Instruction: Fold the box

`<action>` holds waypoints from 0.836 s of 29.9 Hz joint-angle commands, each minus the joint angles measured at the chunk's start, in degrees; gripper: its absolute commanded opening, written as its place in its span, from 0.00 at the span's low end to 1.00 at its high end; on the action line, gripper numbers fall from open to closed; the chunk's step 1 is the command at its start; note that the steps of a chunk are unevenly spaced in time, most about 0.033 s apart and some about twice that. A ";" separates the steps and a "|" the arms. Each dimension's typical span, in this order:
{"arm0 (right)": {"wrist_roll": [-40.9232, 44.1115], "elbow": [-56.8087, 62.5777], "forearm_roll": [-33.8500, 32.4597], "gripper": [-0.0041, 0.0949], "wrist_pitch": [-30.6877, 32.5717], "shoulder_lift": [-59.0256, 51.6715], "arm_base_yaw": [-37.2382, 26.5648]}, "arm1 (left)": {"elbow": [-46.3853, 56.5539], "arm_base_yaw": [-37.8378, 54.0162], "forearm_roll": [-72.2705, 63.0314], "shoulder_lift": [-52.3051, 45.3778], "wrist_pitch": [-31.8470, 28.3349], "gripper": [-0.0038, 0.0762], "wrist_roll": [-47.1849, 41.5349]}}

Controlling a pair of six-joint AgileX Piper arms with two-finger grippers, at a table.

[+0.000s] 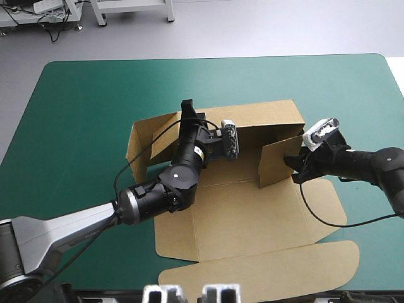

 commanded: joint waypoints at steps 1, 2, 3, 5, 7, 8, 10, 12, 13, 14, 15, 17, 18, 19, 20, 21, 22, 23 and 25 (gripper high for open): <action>-0.49 -1.60 1.96 0.52 0.86 -0.26 0.10 | -1.66 -0.45 3.82 -2.41 -0.78 0.04 -3.01; -0.68 -1.60 1.96 0.52 0.75 -0.11 0.10 | -1.66 -0.45 2.97 -2.41 -1.40 0.04 -3.01; -1.42 -1.60 1.96 0.52 0.75 0.35 0.10 | -1.66 -0.45 2.28 -2.41 -2.12 0.04 -2.69; -2.95 -1.60 2.07 0.52 0.75 0.91 0.10 | -1.66 -0.45 1.02 -2.41 -3.38 0.04 -2.29; -3.41 -1.60 3.38 0.52 0.67 1.27 0.10 | -1.66 -0.45 0.19 -2.41 -4.34 0.04 -2.29; -3.74 -1.60 4.32 0.52 0.62 1.51 0.10 | -1.66 -0.45 -0.23 -2.41 -4.71 0.04 -2.29; -6.20 -1.60 6.98 0.52 0.52 1.69 0.10 | -1.66 -0.45 -0.99 -2.41 -5.15 0.04 -2.29; -8.96 -1.60 10.37 0.52 0.52 1.85 0.10 | -1.66 -0.45 -2.35 -2.41 -5.59 0.04 -2.02; -9.92 -1.60 12.09 0.52 0.52 2.07 0.10 | -1.66 -0.45 -3.23 -2.41 -5.59 0.04 -1.11; -11.19 -1.60 13.37 0.52 0.52 2.10 0.10 | -1.66 -0.45 -4.06 -2.33 -5.59 0.04 0.02; -11.83 -1.60 14.79 0.52 0.52 2.43 0.10 | -1.66 -0.45 -5.08 -1.99 -5.59 0.04 1.97; -12.40 -1.60 15.63 0.52 0.68 2.65 0.10 | -1.66 -0.45 -5.52 -0.95 -3.89 0.04 4.04; -12.40 -1.60 15.53 0.52 0.68 2.80 0.10 | -1.66 -0.45 -5.24 -0.20 -2.65 0.04 3.60; -12.40 -1.60 15.53 0.52 0.68 2.80 0.10 | -1.66 -0.45 -5.24 0.69 -1.50 0.04 3.77; -12.40 -1.60 15.36 0.52 0.76 2.98 0.10 | -1.66 -0.45 -5.11 1.53 -0.37 0.04 3.88; -12.40 -1.60 15.37 0.52 0.76 3.02 0.10 | -1.66 -0.45 -5.11 2.37 0.21 0.04 3.88; -12.40 -1.60 15.37 0.52 0.92 3.10 0.10 | -1.66 -0.45 -5.11 2.92 0.45 0.04 3.88; -12.53 -1.60 15.20 0.52 0.92 3.16 0.10 | -1.66 -0.45 -4.92 3.64 0.87 0.04 3.88; -12.53 -1.60 14.76 0.52 0.92 3.16 0.10 | -1.66 -0.45 -3.74 4.66 1.97 0.04 3.50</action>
